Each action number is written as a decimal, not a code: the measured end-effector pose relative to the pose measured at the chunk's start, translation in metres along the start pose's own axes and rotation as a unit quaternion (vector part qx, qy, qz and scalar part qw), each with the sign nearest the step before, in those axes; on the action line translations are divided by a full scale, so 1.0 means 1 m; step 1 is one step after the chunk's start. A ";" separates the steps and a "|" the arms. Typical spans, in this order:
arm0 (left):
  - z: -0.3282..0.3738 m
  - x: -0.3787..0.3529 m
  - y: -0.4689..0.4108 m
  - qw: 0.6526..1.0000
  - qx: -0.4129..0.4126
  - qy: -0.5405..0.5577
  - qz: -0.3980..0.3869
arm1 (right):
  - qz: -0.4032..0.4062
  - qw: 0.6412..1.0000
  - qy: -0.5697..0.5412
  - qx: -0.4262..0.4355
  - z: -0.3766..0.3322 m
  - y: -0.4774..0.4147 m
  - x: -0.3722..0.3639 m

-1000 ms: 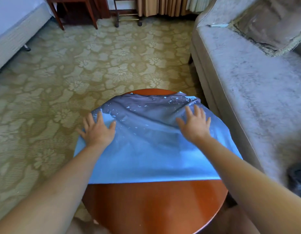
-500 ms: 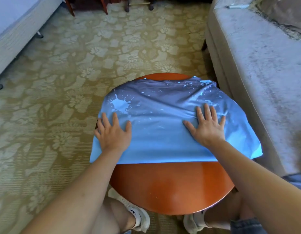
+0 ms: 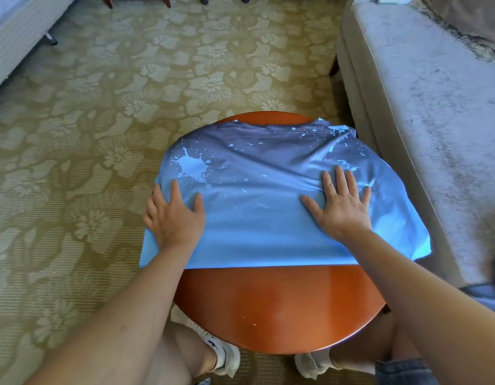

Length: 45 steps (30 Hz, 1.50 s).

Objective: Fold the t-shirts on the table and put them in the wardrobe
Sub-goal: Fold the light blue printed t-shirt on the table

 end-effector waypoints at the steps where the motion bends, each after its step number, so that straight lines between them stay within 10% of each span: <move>1: 0.001 0.001 0.000 1.000 0.002 0.008 0.002 | -0.001 1.000 0.000 0.000 0.000 0.000 0.000; 11: -0.001 0.024 -0.030 0.972 0.117 0.188 -0.079 | -0.007 1.000 -0.004 -0.003 0.001 0.000 0.001; 38: -0.038 0.144 -0.051 0.912 -0.037 0.328 -0.244 | -0.102 0.989 -0.056 0.094 -0.115 0.032 0.004; 45: 0.047 0.161 -0.026 0.918 -0.176 0.216 -0.283 | 0.125 0.929 -0.348 -0.007 -0.033 0.063 0.036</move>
Point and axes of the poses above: each hand's wrist, its own y-axis away from the middle knuckle, its own x-axis out of the back of the hand, z = x × y, the point moved 2 cm from there along -y, towards the middle knuckle, and after that the axes turned 3 degrees about z, right-handed, at the moved point
